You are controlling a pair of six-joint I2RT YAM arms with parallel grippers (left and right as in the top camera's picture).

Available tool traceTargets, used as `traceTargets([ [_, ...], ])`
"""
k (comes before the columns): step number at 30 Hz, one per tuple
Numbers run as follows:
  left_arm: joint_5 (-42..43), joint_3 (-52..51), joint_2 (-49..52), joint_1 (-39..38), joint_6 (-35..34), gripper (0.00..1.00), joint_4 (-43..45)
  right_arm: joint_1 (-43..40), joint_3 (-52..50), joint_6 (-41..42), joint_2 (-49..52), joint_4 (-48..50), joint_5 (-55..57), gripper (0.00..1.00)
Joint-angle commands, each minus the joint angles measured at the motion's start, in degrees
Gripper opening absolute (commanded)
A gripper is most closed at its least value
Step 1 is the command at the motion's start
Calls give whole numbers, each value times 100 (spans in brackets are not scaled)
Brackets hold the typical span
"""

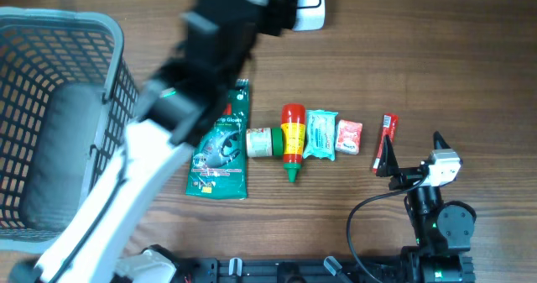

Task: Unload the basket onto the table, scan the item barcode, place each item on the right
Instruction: 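Withdraw the left arm back toward the basket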

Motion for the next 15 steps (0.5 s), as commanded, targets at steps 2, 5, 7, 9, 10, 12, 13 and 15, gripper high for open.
traceTargets([
  [2, -295, 33, -909, 603, 1416, 96, -223, 13, -4, -46, -35, 39, 22, 100],
  [5, -297, 33, -1325, 785, 1447, 100, -791, 13, -4, -31, -35, 63, 166, 100],
  [7, -310, 28, -1552, 809, 1731, 100, -1401, 13, -4, -4, -35, 26, 26, 100],
  [9, -306, 11, -1768, 817, 1705, 100, -1335, 13, -4, 431, -35, 44, -210, 100],
  [10, -306, 11, -1934, 831, 1698, 100, -1379, 13, -4, 1161, -35, 48, -223, 100],
  [12, -240, 9, -2236, 887, 1482, 100, -1434, 13, -4, 2970, -35, 48, -282, 100],
  [13, -173, 9, -2411, 951, 1222, 100, -1495, 13, -4, 3692, -35, 50, -380, 100],
  [15, 223, -68, -2758, 1174, 918, 100, -1558, 13, -4, 5038, -35, 90, -723, 100],
])
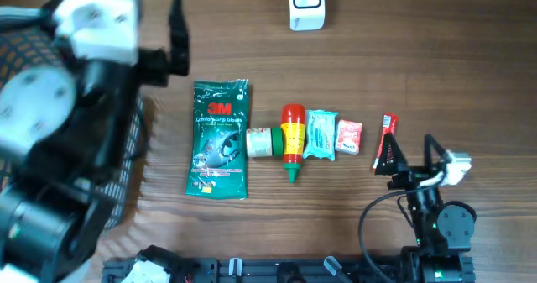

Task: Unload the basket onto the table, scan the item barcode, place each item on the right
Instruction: 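Withdraw the left arm back toward the basket, then reach the right gripper to the snack bag and grasp it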

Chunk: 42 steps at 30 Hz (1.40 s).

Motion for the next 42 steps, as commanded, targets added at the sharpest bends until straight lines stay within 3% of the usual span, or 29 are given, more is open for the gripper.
traceTargets([
  [1, 1025, -251, -1040, 614, -542, 100, -57, 13, -4, 3303, -35, 85, -745, 100],
  [7, 3279, -1606, -2946, 2441, -713, 100, 232, 13, -4, 3550, -35, 144, -1484, 100],
  [10, 3185, -1858, -3526, 3237, -874, 100, 918, 13, -4, 3554, -35, 177, -2028, 100],
  [12, 3088, -1779, -3571, 3451, -1388, 100, 1191, 13, -4, 3558, -35, 179, -2149, 100],
  [15, 3086, -1718, -3571, 3521, -2354, 100, 1016, 13, -4, 3838, -35, 179, -2173, 100],
  [18, 3088, -1718, -3587, 3521, -2490, 100, 960, 13, -2, 3836, -35, 190, -2197, 100],
  [22, 3082, -1869, -3891, 3521, -2487, 100, 879, 13, -2, 2583, 59, 164, -2476, 99],
  [25, 3060, -2441, -4350, 3521, -2487, 100, 1034, 13, -2, 2577, 621, 173, -2330, 99],
  [31, 3042, -4076, -5340, 3521, -2492, 100, 1641, 13, 503, 2218, 2387, 129, -2299, 87],
  [38, 2675, -4680, -6140, 3512, -2514, 100, 1727, 13, 2787, 1539, 4868, -1648, -2103, 64],
  [40, 2669, -4695, -6133, 3421, -2511, 100, 1703, 24, 3329, 1351, 5372, -2120, -2052, 62],
  [42, 2612, -4706, -6133, 3292, -2511, 100, 1700, 76, 3801, 772, 5906, -2334, -1945, 54],
])
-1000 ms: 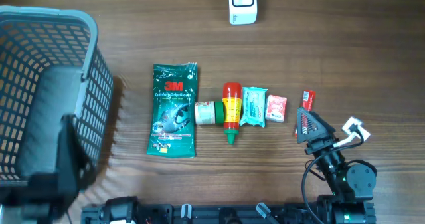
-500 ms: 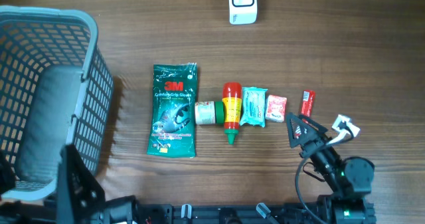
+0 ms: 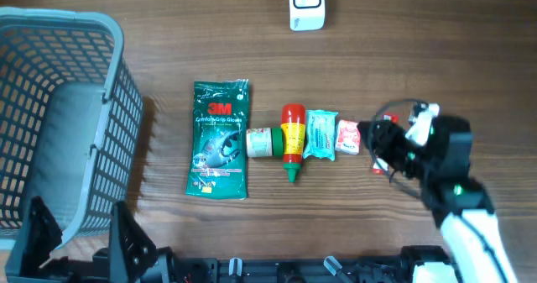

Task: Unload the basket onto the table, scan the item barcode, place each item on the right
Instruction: 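Reach the right gripper to the snack bag and grasp it, then lift the snack bag and carry it to the white scanner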

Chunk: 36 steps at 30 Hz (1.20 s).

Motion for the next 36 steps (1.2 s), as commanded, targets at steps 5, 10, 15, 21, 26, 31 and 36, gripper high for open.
traceTargets([
  [5, -262, -92, -24, -361, -55, 100, -4, 319, 994, -1397, 1646, -219, 479, 29],
  [10, -645, -92, -22, -358, -55, 100, -138, 990, 994, -1346, 2529, -308, 1165, 19],
  [15, -643, -92, -22, -358, -55, 100, -1069, 1497, 992, -868, 3480, -42, 2796, 16],
  [21, -643, -92, -22, -358, -55, 100, -1425, 1497, 994, -662, 4188, 219, 2844, 16],
  [26, -643, -92, -22, -358, -55, 100, -1491, 1497, 1731, -417, 3512, -966, 2719, 11],
  [31, -643, -92, -22, -358, -55, 100, -1655, 1497, 2824, 273, 2708, -2402, 3324, 19],
  [36, -643, -92, -22, -358, -55, 100, -2096, 1497, 2898, 234, 2308, -2354, 3202, 63],
])
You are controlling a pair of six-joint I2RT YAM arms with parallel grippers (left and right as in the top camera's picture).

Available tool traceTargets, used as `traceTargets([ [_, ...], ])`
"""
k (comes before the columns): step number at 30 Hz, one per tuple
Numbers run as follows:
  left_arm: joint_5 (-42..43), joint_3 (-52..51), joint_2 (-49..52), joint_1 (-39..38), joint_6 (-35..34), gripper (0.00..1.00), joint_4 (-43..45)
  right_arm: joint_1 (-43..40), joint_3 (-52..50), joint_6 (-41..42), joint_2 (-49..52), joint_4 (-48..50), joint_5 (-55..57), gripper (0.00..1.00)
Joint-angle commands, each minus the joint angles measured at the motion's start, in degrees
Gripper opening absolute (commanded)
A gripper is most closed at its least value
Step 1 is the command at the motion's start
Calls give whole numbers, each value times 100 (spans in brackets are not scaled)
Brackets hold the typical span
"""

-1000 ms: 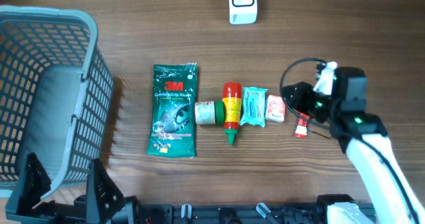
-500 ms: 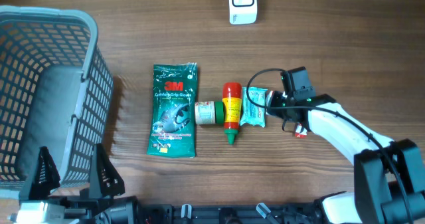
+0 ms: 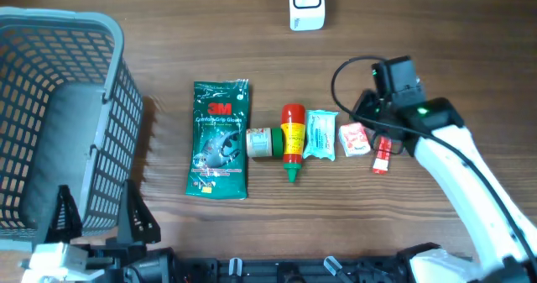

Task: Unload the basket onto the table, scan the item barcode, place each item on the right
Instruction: 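Lift the snack bag and carry it to the white scanner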

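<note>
A row of goods lies mid-table: a green glove pack (image 3: 220, 140), a small white-and-green bottle (image 3: 262, 142), a red-and-yellow bottle (image 3: 292, 138), a teal packet (image 3: 320, 135), a small red-and-white packet (image 3: 353, 139) and a red tube (image 3: 383, 157). The white scanner (image 3: 306, 4) stands at the far edge. My right gripper (image 3: 373, 125) hangs low over the tube's upper end and the small packet's right edge; its fingers are dark and hidden under the wrist. My left gripper (image 3: 99, 222) rests open at the near left corner.
A large grey mesh basket (image 3: 101, 81) fills the left side of the table. The right arm's white link (image 3: 470, 191) runs from the near right corner toward the goods, with a black cable looping above the wrist.
My right gripper has moved up and slightly left, from the red tube's middle to its upper end beside the small packet. That packet now lies a little tilted. The left arm stayed parked.
First my left arm stretched across the table toward the scanner while the right rested at the near right. Then the left was back over the basket. Later it sat parked near left and the right reached the red tube, where it now hovers by the small packet.
</note>
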Motion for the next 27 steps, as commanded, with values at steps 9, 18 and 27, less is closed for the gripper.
traceTargets([
  [9, -20, -11, -20, -24, -33, 100, -1143, 549, -234, -883, 778, 168, 586, 71],
  [18, -20, -11, -20, -24, -31, 100, -1397, 903, -234, -767, 2221, 15, 1038, 57],
  [27, -20, -11, -20, -24, -33, 100, -1491, 903, -234, -562, 2691, 118, 1250, 48],
])
